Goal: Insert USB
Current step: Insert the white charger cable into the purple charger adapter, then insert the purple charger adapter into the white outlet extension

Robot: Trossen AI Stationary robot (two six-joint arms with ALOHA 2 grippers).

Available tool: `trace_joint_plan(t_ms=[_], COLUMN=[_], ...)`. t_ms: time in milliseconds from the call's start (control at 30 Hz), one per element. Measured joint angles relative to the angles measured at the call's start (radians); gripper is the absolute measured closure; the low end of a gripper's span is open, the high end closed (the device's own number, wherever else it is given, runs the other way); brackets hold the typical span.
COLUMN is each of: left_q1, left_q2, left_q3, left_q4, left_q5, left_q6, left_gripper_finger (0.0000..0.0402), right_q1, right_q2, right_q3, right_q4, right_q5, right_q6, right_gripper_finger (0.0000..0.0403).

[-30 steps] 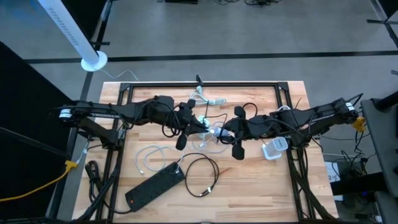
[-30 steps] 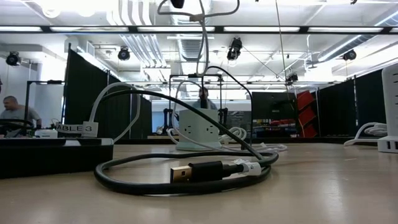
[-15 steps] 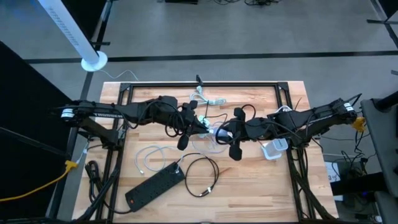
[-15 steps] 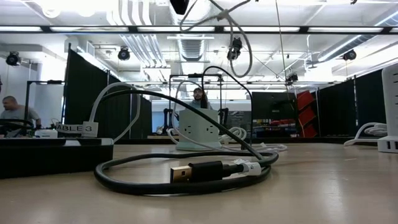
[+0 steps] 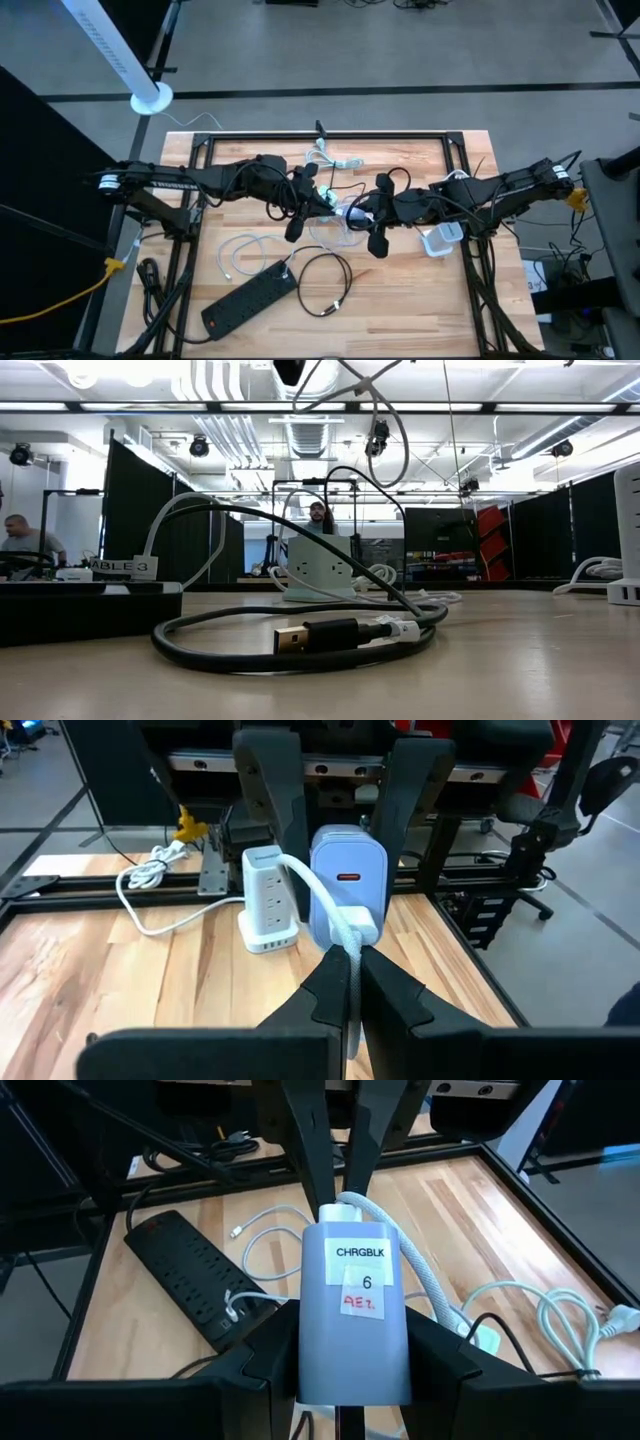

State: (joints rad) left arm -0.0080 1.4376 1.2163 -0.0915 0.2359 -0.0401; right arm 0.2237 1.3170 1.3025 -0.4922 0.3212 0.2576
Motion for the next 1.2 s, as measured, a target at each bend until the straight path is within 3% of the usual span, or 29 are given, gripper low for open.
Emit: trace_joint_plan(t_ms=[400, 600, 733, 1000, 1200], left_q1=[-0.008, -0.011, -0.011, -0.012, -0.012], left_q2=[-0.024, -0.028, -0.029, -0.003, 0.076], left_q3=[0.018, 0.135, 0.209, 0.225, 0.227], left_q4=[-0.060, -0.320, -0.406, -0.240, -0.234], left_q5=[-0.032, -0.085, -0.132, -0.106, -0.098], left_q6=[0.058, 0.162, 0.164, 0.131, 0.136], left_gripper_finger=[0.0378, 0.0315, 0.0260, 0.0191, 0.0164], right_q1=[-0.002, -0.006, -0.006, -0.004, -0.002], right_q2=[0.001, 0.001, 0.001, 0.008, 0.008], right_q3=[0.002, 0.002, 0.003, 0.003, 0.003], right_q4=[0.012, 0.007, -0.001, -0.005, -0.004], right_q5=[-0.007, 0.006, -0.009, -0.029, -0.034], right_q6=[0.004, 0.011, 0.006, -0.021, -0.021], right_gripper_finger=[0.0287, 0.0287, 0.0287, 0.0287, 0.0287])
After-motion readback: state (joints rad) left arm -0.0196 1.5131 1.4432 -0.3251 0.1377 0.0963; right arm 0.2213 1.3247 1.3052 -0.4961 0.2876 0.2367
